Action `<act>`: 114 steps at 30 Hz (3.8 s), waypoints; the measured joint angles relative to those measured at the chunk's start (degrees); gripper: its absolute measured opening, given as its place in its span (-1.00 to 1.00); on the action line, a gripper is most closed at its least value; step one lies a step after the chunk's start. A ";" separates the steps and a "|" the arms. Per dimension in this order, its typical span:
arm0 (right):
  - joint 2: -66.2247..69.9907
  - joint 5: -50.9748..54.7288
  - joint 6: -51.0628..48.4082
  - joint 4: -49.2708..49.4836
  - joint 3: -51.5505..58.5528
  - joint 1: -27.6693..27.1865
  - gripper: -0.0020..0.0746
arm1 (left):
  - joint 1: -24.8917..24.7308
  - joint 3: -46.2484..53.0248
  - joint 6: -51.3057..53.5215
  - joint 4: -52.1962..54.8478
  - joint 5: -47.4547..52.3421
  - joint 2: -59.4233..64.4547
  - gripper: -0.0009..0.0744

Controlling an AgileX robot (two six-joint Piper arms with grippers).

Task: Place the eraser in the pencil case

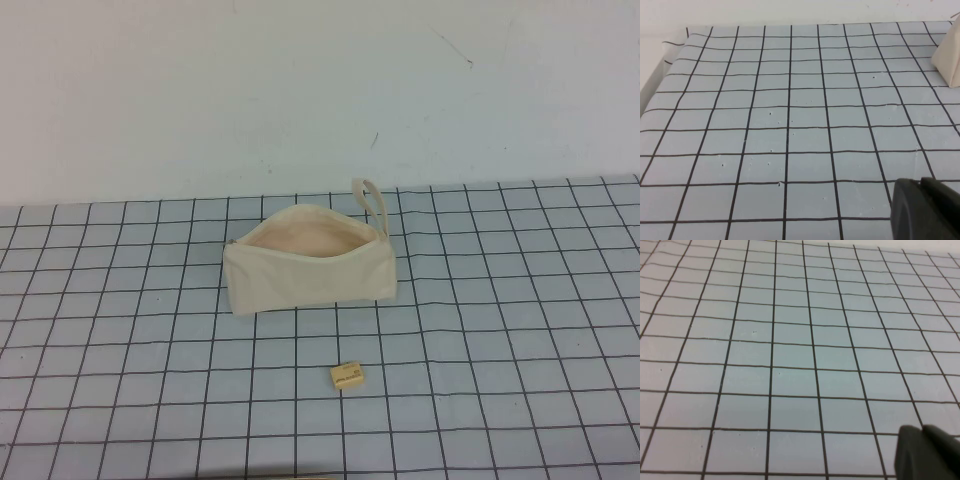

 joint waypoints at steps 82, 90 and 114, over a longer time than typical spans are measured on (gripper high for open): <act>35.50 12.88 -33.58 19.86 -42.28 0.00 -0.95 | 0.00 0.00 -0.83 0.00 0.10 0.00 -0.98; 57.85 16.08 -50.44 25.16 -42.99 1.54 -0.95 | 0.00 0.00 -0.83 0.00 0.10 0.00 -0.98; 109.73 13.06 -62.93 23.71 -78.70 38.75 0.28 | 0.00 0.00 -0.83 0.00 0.10 0.00 -0.98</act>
